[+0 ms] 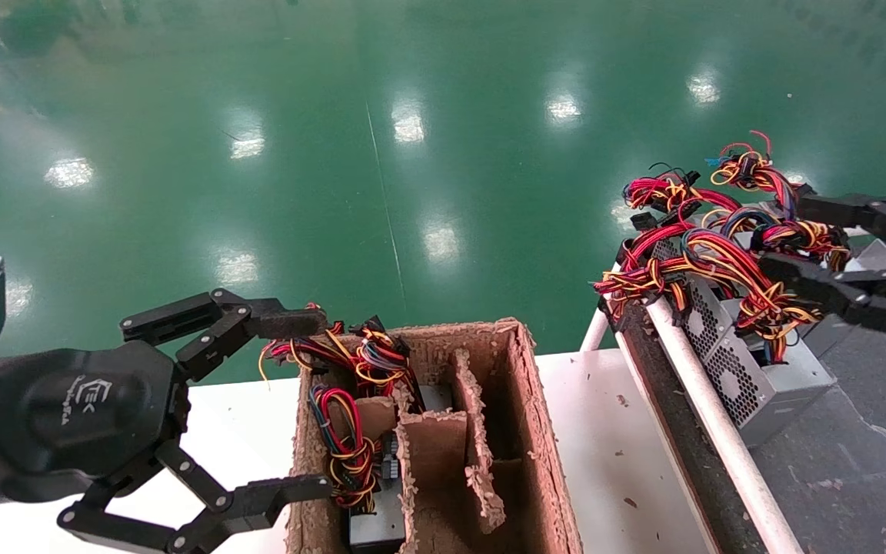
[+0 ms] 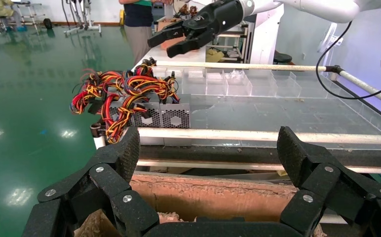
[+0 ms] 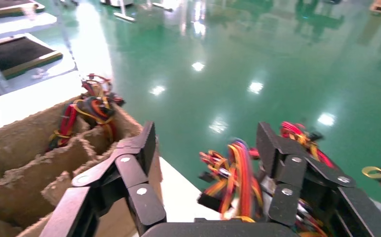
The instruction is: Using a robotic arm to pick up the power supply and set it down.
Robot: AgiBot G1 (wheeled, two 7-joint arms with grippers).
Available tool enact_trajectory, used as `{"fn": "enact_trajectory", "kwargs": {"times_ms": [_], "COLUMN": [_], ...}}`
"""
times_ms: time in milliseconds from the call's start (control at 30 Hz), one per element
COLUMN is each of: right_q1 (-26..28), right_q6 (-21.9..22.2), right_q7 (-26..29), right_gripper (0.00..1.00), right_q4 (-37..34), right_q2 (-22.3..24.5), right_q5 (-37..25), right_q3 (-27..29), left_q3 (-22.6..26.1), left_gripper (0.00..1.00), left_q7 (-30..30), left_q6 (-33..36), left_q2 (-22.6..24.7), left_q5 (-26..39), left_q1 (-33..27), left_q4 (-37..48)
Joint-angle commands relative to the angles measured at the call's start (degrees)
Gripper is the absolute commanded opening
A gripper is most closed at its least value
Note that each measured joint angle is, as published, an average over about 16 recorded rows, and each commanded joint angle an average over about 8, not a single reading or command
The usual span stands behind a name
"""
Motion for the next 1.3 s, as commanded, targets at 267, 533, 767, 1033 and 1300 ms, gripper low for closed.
{"fn": "enact_trajectory", "kwargs": {"times_ms": [267, 533, 767, 1033, 1300], "right_q1": [-2.9, -5.46, -7.72, -10.28, -12.69], "right_q6": [0.1, 0.18, 0.26, 0.34, 0.43], "right_q7": [1.52, 2.86, 4.04, 5.39, 6.65], "right_gripper": [1.0, 1.0, 1.0, 1.0, 1.0], "right_q4": [5.67, 10.69, 15.1, 20.11, 24.82], "right_q2": [-1.49, -2.81, -3.98, -5.3, -6.54], "right_q5": [1.53, 2.89, 4.08, 5.43, 6.71], "right_q3": [0.95, 1.79, 2.52, 3.36, 4.15], "left_q3": [0.01, 0.01, 0.02, 0.03, 0.03], "left_gripper": [1.0, 1.0, 1.0, 1.0, 1.0], "left_q7": [0.0, 0.01, 0.01, 0.01, 0.02], "left_q6": [0.0, 0.0, 0.0, -0.01, -0.01], "left_q2": [0.0, 0.0, -0.01, -0.01, -0.01], "left_q5": [0.0, -0.01, -0.01, -0.02, -0.02], "left_q1": [0.0, -0.01, -0.01, -0.01, -0.01], "left_q4": [0.0, 0.0, 0.0, 0.0, 0.0]}}
